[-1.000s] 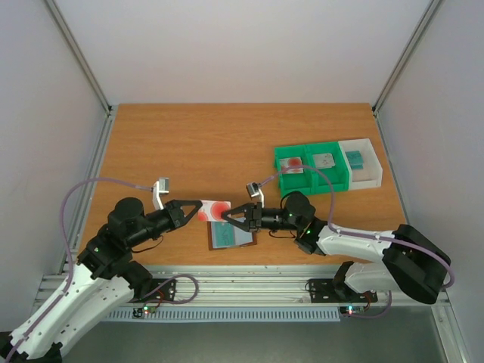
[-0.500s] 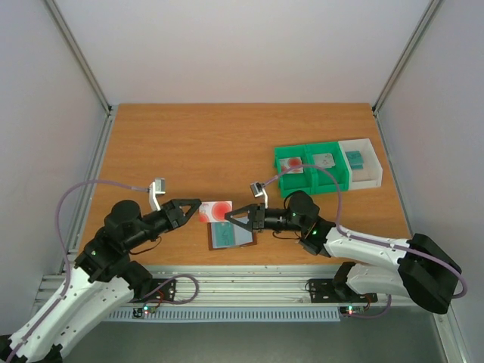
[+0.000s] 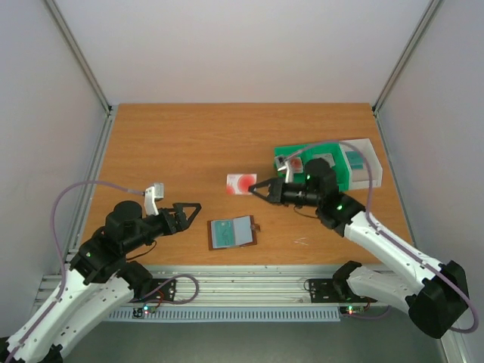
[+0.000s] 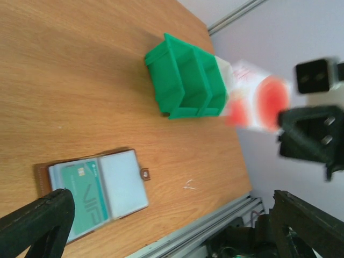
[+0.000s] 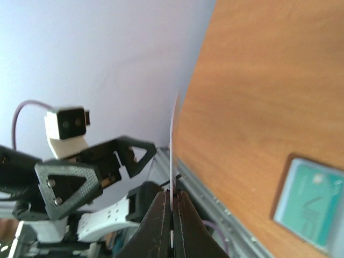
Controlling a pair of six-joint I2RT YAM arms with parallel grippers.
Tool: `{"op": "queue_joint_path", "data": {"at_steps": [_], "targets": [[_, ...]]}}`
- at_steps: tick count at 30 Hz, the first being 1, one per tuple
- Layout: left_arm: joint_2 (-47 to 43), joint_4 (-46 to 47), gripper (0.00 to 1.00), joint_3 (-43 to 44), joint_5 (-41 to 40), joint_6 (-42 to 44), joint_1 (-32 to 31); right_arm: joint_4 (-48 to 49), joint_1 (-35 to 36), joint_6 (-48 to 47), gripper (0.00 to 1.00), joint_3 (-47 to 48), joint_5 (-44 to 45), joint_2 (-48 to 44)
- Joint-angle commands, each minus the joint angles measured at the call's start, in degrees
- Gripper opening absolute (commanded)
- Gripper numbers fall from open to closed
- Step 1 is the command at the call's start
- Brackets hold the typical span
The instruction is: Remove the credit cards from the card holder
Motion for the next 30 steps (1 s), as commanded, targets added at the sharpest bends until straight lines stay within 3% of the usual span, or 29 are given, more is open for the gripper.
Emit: {"op": "queue_joint_path", "data": {"at_steps": [1,4,8,16,25,30], "targets": [[1.70,-1.28,0.99,1.34,-1.15,6.84,0.05,-22.69,-7.37,-16.04,0.01,9.32,-3.13,0.04],[3.91,-0.67,0.99,1.37,0.18,9.74,0.05,-31.17,-12.06,-22.46,0.01,14.55,-3.52,2.99],[8.16,-0.42,0.99,2.39,1.98,13.73,0.06,-35.56,-17.79,-26.98,0.01,17.39,-4.72,7.84],[14.14,-2.20,0.99,5.37,7.19,20.11,0.05,-43.22,-26.83,-33.97,0.01,24.64,3.59,17.94],[16.83,-0.17,1.00,4.51,9.95,22.57,0.06,-55.97,-29.64,-41.60,0.01,37.10,19.60,24.97],[18.65,3.11,0.99,3.45,10.57,22.02,0.06,-59.05,-31.27,-42.72,0.01,42.42,21.42,31.11]]}}
